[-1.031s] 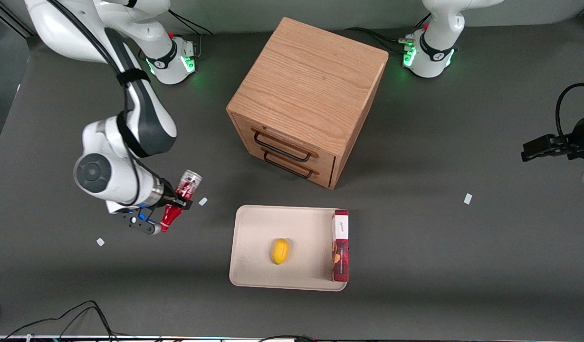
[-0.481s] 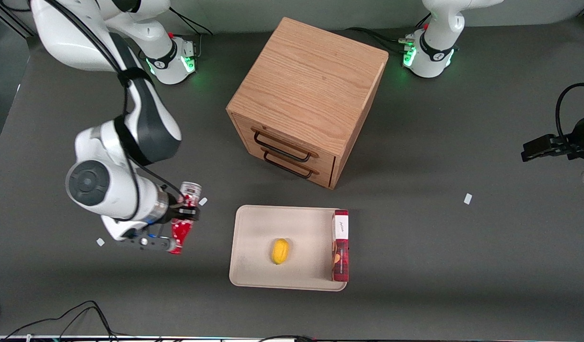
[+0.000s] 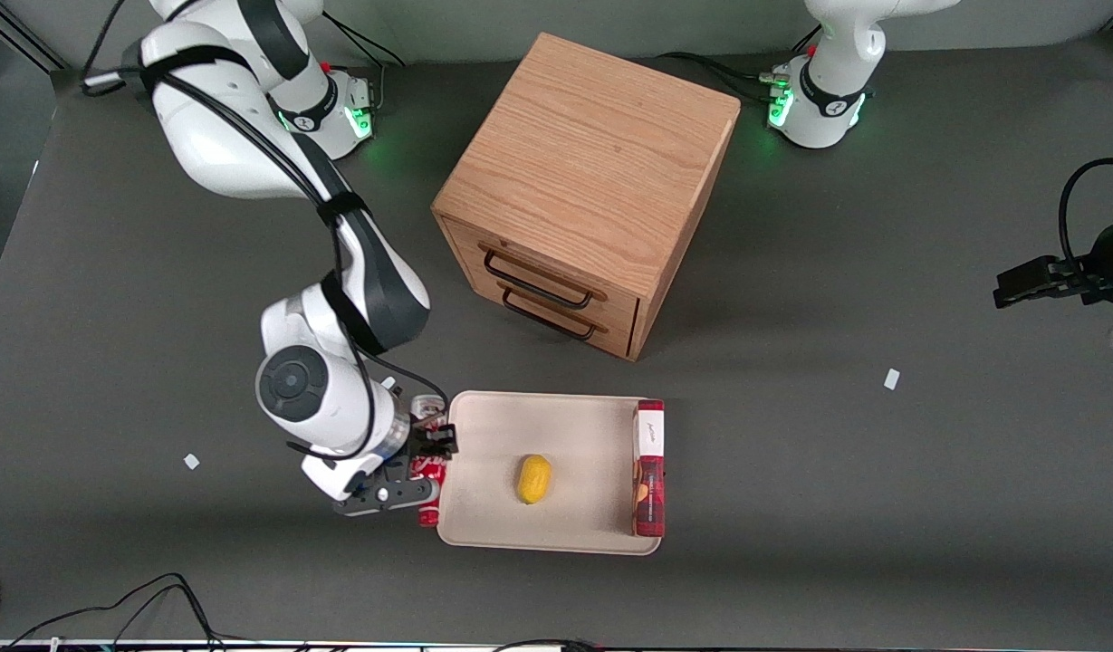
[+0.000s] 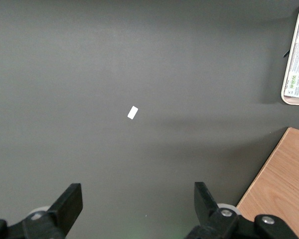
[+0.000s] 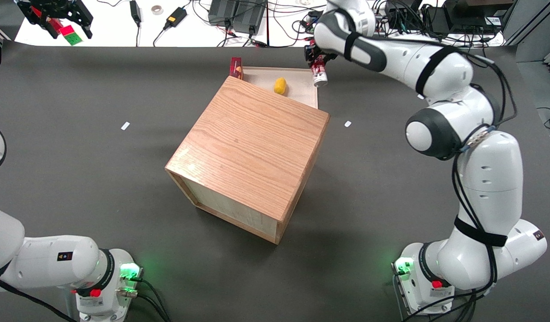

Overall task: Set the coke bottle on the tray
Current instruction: 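Lift the bottle with the right gripper and carry it over the tray, then lower the bottle upright onto the tray beside the lemon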

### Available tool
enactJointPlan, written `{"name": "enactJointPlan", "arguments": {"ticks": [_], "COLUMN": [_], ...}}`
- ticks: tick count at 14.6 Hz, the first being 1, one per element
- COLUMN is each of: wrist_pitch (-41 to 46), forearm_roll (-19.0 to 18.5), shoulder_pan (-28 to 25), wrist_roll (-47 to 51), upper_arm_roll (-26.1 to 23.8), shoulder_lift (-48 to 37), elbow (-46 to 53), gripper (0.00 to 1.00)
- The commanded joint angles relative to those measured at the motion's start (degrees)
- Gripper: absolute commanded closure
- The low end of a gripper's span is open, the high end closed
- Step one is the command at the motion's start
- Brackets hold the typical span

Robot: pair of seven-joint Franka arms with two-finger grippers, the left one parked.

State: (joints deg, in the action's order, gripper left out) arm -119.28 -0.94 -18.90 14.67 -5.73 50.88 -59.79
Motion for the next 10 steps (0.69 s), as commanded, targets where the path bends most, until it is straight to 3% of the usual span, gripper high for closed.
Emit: {"name": "enactJointPlan", "arguments": {"ticks": [1, 6, 10], "wrist_pitch": [-4.2, -9.38, -14.14], "forearm_roll": [-1.0, -0.65, -0.64], "shoulder_pan": [-0.26, -0.62, -1.58], "wrist_roll": [-0.96, 5.72, 8.1], "upper_arm_roll": [0.19, 0.01, 0.01], "shoulder_lift": [4.04, 9.14, 11.35], "elbow": [3.89, 3.54, 3.54], "gripper": [1.0, 0.85, 0.65]}}
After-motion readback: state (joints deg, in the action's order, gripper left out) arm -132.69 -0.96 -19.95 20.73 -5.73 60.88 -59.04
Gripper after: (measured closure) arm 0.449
